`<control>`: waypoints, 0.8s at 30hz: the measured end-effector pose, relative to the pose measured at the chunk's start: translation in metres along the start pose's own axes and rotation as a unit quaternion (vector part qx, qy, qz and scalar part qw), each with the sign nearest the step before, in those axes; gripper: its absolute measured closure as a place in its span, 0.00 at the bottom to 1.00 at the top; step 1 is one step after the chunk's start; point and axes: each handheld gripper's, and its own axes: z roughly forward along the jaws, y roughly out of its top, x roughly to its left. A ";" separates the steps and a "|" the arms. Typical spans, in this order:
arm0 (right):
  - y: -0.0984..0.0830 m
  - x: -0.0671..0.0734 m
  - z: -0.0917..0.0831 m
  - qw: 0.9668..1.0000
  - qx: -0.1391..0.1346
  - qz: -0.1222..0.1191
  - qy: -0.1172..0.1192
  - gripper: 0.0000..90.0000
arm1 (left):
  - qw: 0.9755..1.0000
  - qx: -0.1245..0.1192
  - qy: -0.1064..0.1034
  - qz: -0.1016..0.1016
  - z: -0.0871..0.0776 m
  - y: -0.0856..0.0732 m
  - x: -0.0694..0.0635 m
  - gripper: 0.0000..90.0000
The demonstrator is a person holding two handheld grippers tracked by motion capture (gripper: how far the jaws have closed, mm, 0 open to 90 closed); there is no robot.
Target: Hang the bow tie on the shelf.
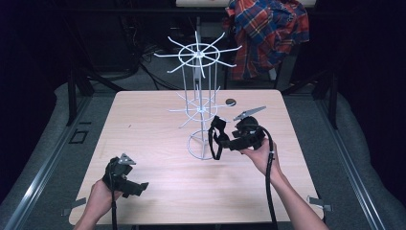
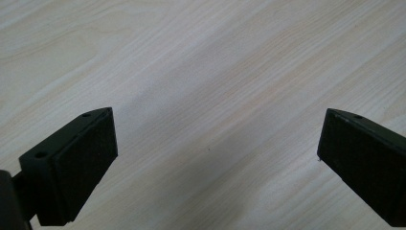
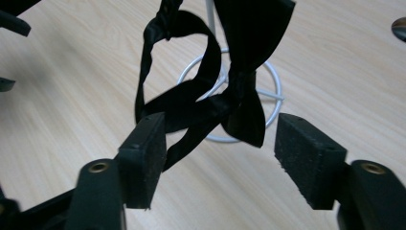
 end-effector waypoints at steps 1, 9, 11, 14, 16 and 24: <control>-0.001 0.000 -0.001 1.000 0.001 -0.003 0.002 0.34 | 1.000 -0.003 0.002 0.000 -0.001 0.000 0.000 0.00; -0.004 0.011 -0.011 1.000 0.024 -0.019 0.003 0.16 | 1.000 -0.011 0.002 0.006 -0.005 0.000 -0.002 0.00; -0.007 0.015 -0.013 0.999 0.034 -0.028 0.004 0.15 | 1.000 -0.013 -0.001 0.004 -0.005 0.000 -0.001 0.00; -0.012 0.016 -0.014 0.998 0.050 -0.034 -0.001 0.12 | 1.000 -0.012 -0.004 0.005 -0.005 0.000 -0.001 0.00; -0.017 0.015 -0.015 0.998 0.061 -0.032 -0.003 0.11 | 1.000 -0.015 0.000 0.008 -0.006 0.000 -0.002 0.00; -0.043 0.008 -0.021 0.996 0.087 -0.020 -0.011 0.06 | 1.000 -0.020 0.005 0.013 -0.007 0.001 -0.004 0.00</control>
